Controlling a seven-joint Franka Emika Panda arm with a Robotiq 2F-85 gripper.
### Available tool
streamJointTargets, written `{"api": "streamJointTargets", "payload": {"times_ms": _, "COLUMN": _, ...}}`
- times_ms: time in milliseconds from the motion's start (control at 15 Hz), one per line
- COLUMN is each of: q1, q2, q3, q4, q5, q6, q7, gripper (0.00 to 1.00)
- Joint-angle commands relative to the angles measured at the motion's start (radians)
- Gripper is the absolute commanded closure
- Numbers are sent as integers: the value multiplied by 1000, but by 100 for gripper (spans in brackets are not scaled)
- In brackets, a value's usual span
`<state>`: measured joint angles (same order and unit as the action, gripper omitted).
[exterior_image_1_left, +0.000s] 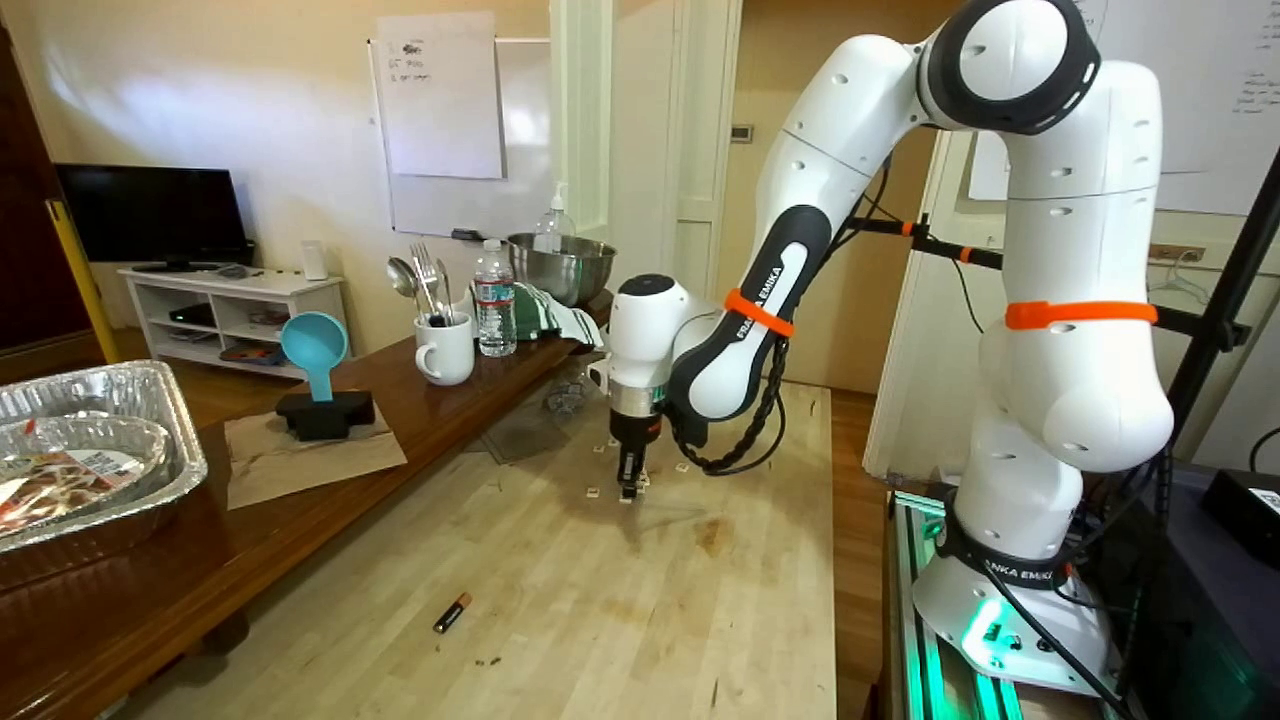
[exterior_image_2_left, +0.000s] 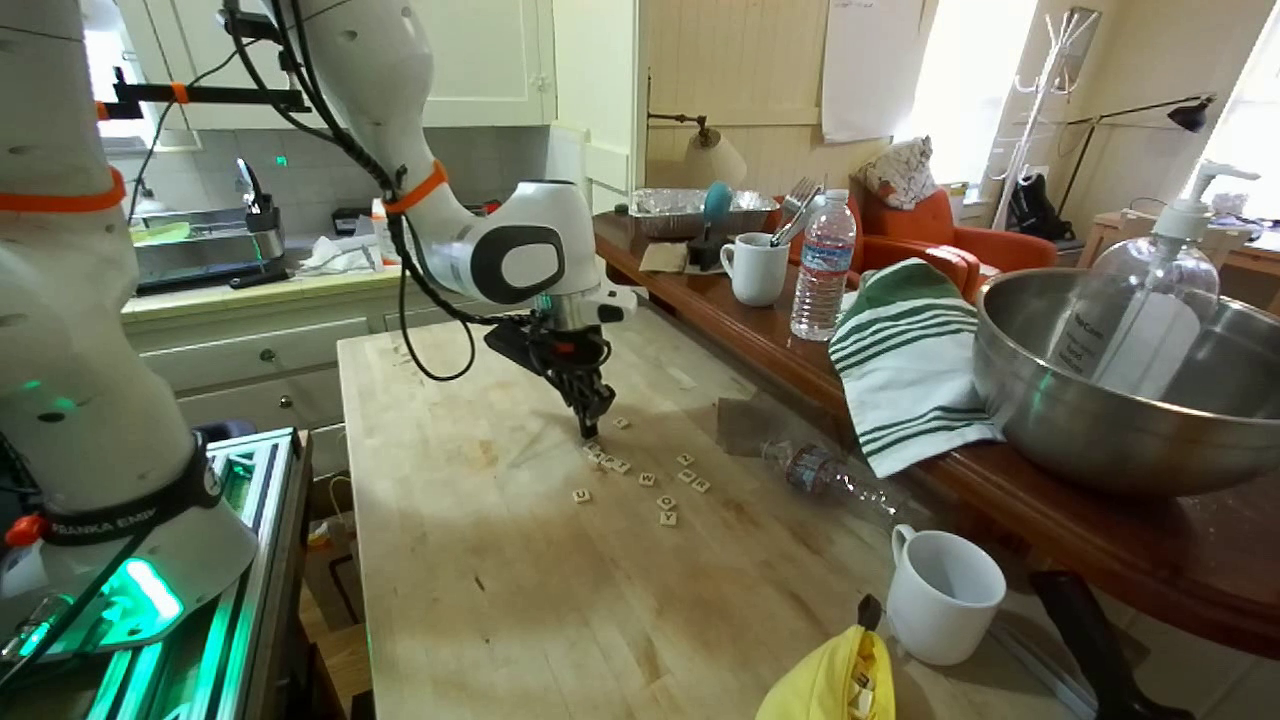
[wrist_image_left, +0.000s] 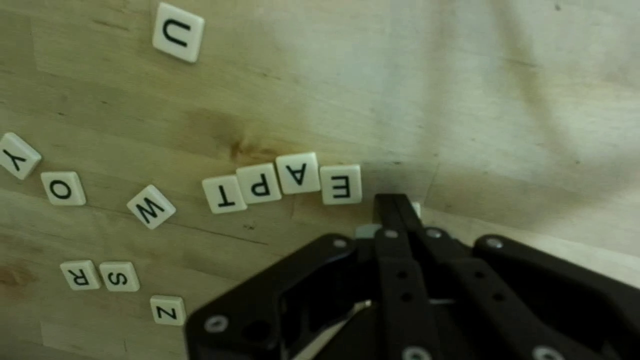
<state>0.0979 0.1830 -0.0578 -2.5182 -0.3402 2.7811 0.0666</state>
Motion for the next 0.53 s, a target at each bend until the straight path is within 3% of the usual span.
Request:
{"api": "streamJointTargets", "payload": {"times_ms": 0, "q1": 4, "q2": 28, "q3": -14, "q4": -41, "q5": -36, "q6": -36, "q7": 44, "gripper": 100}}
{"api": "streamJointTargets", "payload": {"times_ms": 467, "q1": 0, "q2": 21, "q3": -20, "q4": -44, "q5": -65, "q6": -44, "q7": 57, "gripper": 100}}
